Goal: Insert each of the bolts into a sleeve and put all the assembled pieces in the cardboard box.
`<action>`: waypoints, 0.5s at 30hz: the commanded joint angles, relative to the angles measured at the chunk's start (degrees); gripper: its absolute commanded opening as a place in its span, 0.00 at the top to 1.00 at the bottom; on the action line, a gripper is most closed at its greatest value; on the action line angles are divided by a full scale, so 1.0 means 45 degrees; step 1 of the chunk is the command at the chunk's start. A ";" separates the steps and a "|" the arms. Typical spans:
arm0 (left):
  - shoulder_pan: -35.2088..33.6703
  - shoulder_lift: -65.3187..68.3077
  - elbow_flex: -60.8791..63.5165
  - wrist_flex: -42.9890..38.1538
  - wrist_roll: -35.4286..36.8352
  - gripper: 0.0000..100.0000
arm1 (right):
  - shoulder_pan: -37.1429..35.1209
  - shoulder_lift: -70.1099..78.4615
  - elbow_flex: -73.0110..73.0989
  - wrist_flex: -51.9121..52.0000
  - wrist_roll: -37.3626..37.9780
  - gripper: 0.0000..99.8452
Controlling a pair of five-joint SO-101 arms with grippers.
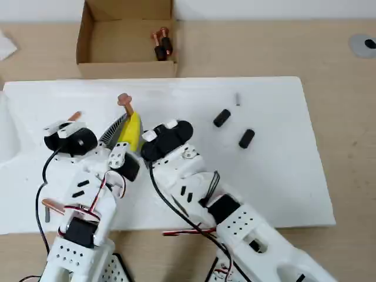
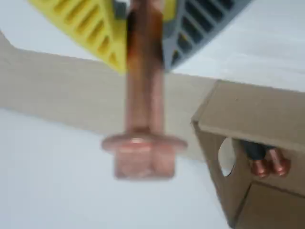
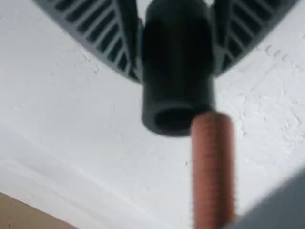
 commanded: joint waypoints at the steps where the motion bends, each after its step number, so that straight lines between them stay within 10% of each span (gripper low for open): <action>1: -0.0176 -0.0205 -0.0117 -0.0332 -0.0059 1.00 | -0.0186 -0.0342 -0.0889 0.0020 -0.0117 0.99; 15: -0.0156 -0.0205 0.0059 -0.0430 -0.0059 1.00 | -0.0733 -0.0342 -0.0889 -0.0020 -0.0137 0.99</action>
